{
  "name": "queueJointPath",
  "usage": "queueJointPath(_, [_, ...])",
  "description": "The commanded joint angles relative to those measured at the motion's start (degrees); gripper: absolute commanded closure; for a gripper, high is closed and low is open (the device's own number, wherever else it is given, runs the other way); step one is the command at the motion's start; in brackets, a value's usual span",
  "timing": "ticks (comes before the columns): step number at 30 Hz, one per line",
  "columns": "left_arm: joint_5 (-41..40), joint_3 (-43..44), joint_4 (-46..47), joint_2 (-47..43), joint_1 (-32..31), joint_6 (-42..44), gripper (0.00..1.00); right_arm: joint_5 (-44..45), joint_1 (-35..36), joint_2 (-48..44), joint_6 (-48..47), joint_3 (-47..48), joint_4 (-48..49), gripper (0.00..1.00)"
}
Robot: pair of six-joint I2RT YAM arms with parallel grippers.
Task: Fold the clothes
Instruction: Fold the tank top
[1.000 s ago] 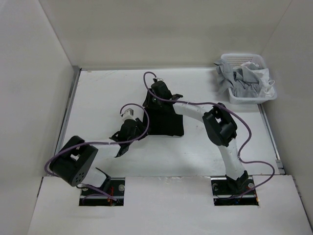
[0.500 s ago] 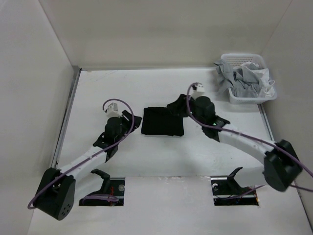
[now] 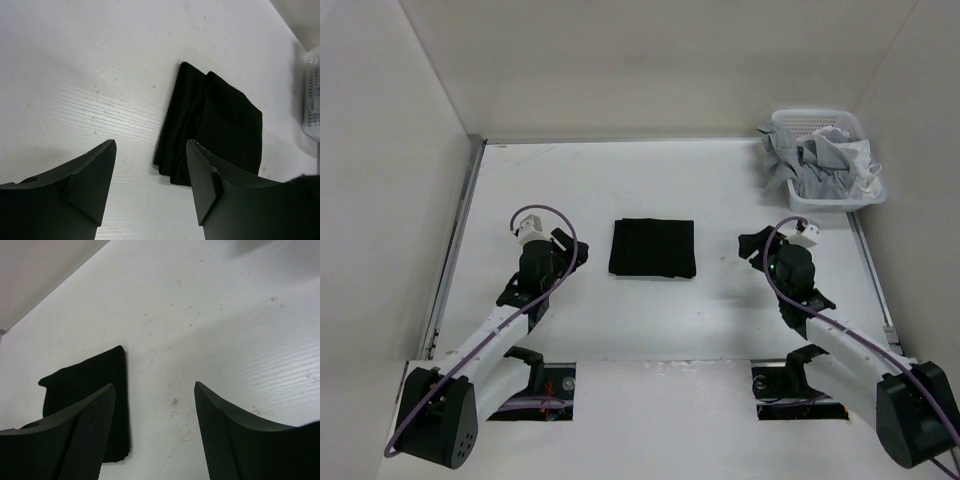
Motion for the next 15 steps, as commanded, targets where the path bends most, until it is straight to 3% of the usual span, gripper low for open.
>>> queueJointPath(1, [-0.3,1.5,1.5,0.9,0.0,2.1,0.43,0.3,-1.0,0.7,2.4,-0.5,7.0,0.31])
queueJointPath(15, [-3.3,3.2,2.6,5.8,-3.0,3.4,0.43,-3.1,-0.7,3.5,2.8,0.7,7.0,0.3])
